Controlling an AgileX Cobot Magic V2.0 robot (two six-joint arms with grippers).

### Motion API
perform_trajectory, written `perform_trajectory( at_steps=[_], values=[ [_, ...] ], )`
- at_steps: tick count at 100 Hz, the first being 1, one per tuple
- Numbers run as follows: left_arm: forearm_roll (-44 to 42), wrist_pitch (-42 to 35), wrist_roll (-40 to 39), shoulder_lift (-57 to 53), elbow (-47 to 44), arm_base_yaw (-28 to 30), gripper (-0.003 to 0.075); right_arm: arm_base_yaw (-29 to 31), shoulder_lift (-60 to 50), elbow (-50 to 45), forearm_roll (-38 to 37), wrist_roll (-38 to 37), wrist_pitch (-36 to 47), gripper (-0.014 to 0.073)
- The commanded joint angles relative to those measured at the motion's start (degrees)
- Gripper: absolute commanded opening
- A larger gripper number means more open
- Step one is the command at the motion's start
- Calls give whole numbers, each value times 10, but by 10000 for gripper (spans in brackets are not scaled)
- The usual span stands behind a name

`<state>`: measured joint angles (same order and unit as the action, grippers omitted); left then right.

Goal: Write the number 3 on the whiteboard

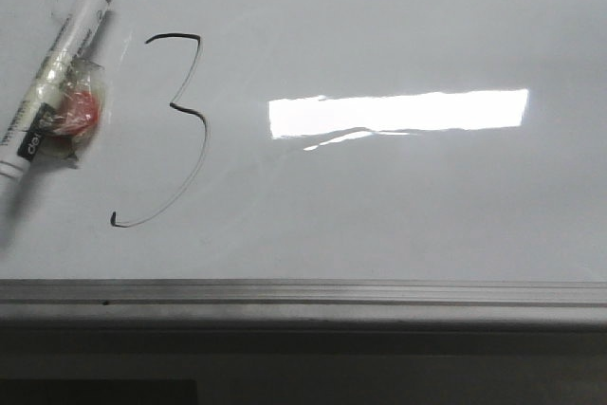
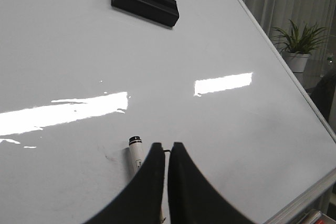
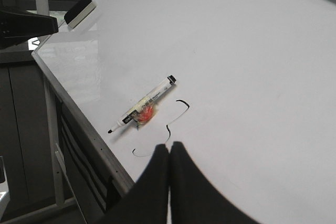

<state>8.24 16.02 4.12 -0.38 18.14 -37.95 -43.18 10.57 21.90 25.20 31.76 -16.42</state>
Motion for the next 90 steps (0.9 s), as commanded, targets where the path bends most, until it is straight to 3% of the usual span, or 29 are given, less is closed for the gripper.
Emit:
perform_trajectory(
  at_steps=[1, 12, 31, 54, 63, 69, 90],
  values=[
    [-36, -50, 1, -5, 0, 3, -20, 4, 5, 14, 0, 4, 44, -64],
    [-137, -54, 1, -6, -31, 33, -20, 4, 5, 14, 0, 4, 44, -64],
    [-129, -66, -10, -6, -92, 173, -20, 4, 5, 14, 0, 4, 44, -64],
    [-43, -66, -10, -6, -176, 328, -20, 4, 5, 14, 0, 4, 44, -64],
    [-43, -67, -10, -7, -206, 361, -20, 4, 5, 14, 0, 4, 44, -64],
    [-45, 8, -10, -11, -203, 376, -20, 4, 5, 14, 0, 4, 44, -64],
    [-45, 3, -10, -13, -204, 387, -20, 4, 5, 14, 0, 4, 43, -64]
  ],
)
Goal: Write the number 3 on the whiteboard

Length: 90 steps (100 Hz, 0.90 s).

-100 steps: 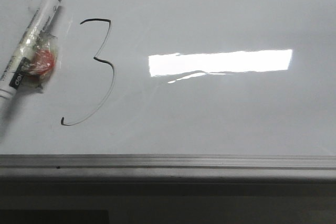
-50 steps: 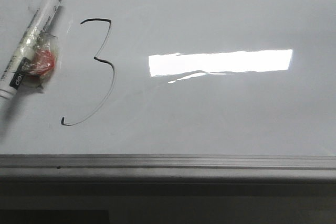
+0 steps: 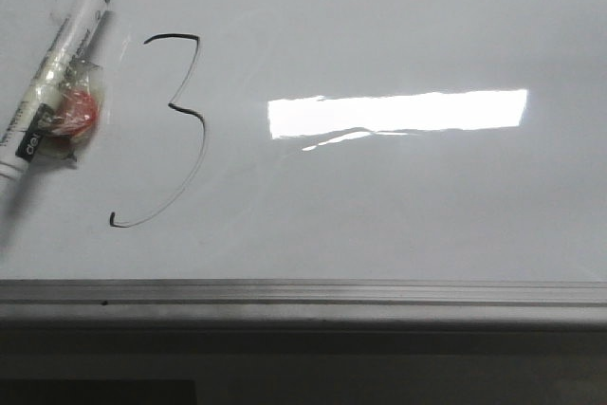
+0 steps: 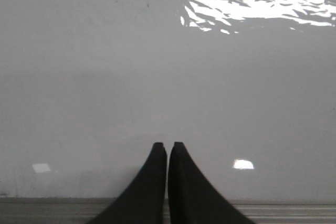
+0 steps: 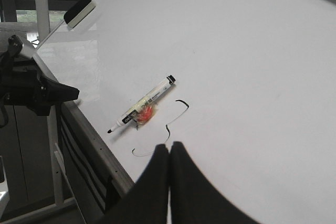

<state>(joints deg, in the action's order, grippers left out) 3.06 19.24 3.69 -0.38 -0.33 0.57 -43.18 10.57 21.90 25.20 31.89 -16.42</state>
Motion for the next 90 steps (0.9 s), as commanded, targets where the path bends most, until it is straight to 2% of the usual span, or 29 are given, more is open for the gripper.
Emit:
perform_trajectory(
  at_steps=[1, 90],
  values=[
    [7, -30, -6, -13, -19, 1, -20, 4, 5, 14, 0, 3, 43, -64],
    [7, -30, -6, -13, -19, 1, -20, 4, 5, 14, 5, -7, 60, -64]
  ],
)
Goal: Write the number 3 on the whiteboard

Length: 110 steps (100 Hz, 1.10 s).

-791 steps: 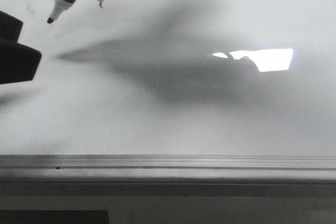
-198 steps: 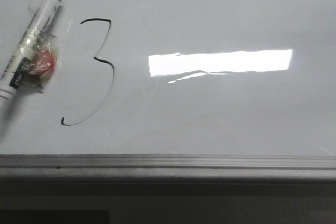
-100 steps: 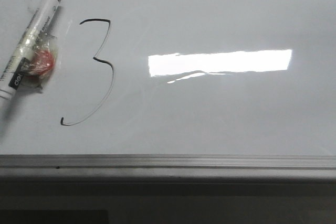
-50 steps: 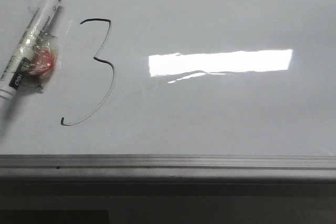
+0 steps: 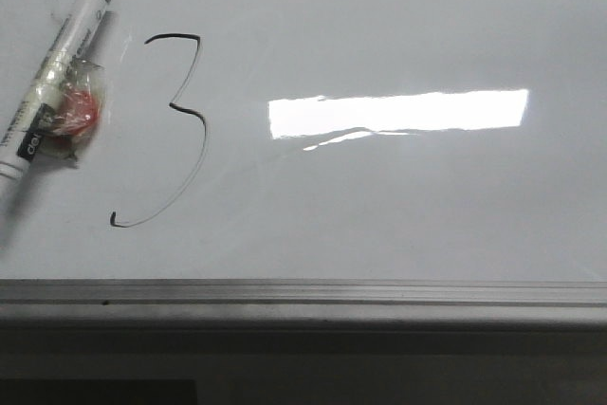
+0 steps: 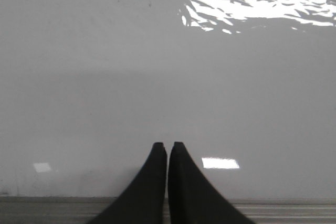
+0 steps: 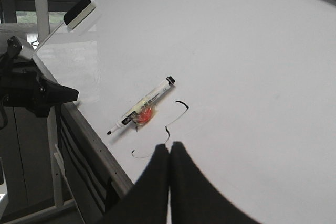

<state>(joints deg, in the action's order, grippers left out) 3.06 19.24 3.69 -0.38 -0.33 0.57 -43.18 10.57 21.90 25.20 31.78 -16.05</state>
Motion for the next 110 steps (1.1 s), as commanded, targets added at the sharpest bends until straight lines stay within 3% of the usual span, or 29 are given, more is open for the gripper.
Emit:
perform_trajectory(
  at_steps=[1, 9, 20, 24, 33, 43, 69, 79, 90, 110],
  values=[
    [7, -30, -6, -13, -19, 1, -20, 4, 5, 14, 5, -10, 58, -64],
    [7, -30, -6, -13, -19, 1, -20, 4, 6, 14, -51, -62, 64, -64],
    [7, -30, -6, -13, -19, 1, -20, 4, 6, 14, -230, -282, 68, -64],
    [7, -30, -6, -13, -19, 1, -20, 4, 6, 14, -265, -308, 68, -64],
    [7, -30, -6, -13, -19, 1, -20, 25, 6, 12, -277, -309, 68, -64],
    [7, -30, -6, -13, -19, 1, -20, 93, 6, -5, -276, -309, 81, -64],
    [7, -30, -6, -13, -19, 1, -20, 422, 5, -64, -267, -313, 87, -64],
    [7, -30, -6, -13, -19, 1, -20, 509, -4, -84, -264, -313, 77, -64],
    [7, -30, -6, -13, -19, 1, -20, 547, -37, -123, -264, -313, 77, -64],
    [7, -30, -6, -13, -19, 1, -20, 547, -123, -225, -264, -313, 73, -64]
  ],
)
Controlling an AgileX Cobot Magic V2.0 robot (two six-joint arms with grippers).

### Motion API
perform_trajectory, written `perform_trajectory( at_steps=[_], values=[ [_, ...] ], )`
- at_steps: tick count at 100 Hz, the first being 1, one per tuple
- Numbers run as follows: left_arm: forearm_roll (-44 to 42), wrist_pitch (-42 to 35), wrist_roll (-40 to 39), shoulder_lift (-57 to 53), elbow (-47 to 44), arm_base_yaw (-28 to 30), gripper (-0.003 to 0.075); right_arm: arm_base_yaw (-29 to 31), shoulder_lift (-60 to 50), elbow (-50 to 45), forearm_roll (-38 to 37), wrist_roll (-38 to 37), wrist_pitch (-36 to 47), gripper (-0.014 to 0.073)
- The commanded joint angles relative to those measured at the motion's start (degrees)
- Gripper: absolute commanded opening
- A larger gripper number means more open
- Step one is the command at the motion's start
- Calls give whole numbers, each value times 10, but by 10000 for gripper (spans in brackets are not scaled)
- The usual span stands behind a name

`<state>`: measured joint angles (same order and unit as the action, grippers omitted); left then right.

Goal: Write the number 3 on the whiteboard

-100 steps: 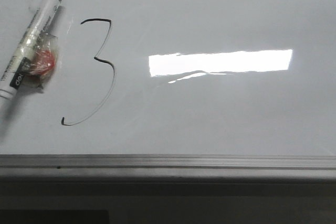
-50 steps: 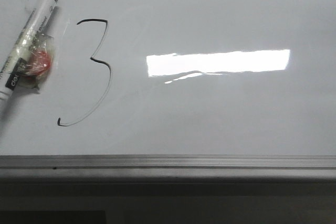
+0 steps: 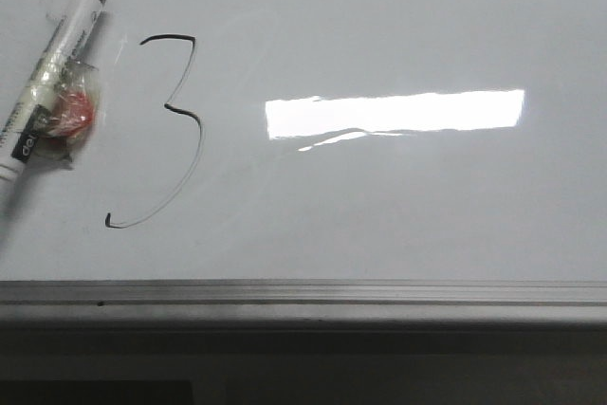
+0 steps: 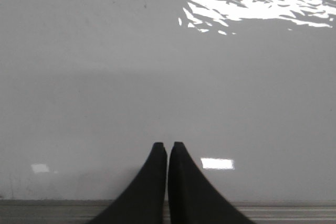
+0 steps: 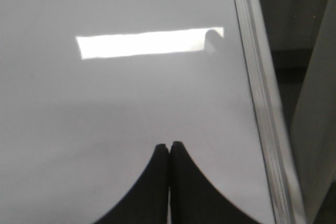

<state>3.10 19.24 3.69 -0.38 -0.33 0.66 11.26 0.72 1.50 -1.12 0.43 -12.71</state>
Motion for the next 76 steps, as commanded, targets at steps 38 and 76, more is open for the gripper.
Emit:
perform_trajectory(
  at_steps=[38, 76],
  values=[
    [6, -30, -6, -13, -19, 1, -20, 3, -22, -35, 0, -4, -55, -64],
    [6, -30, -6, -13, -19, 1, -20, 3, -22, -35, 0, -4, -55, -64]
  ],
)
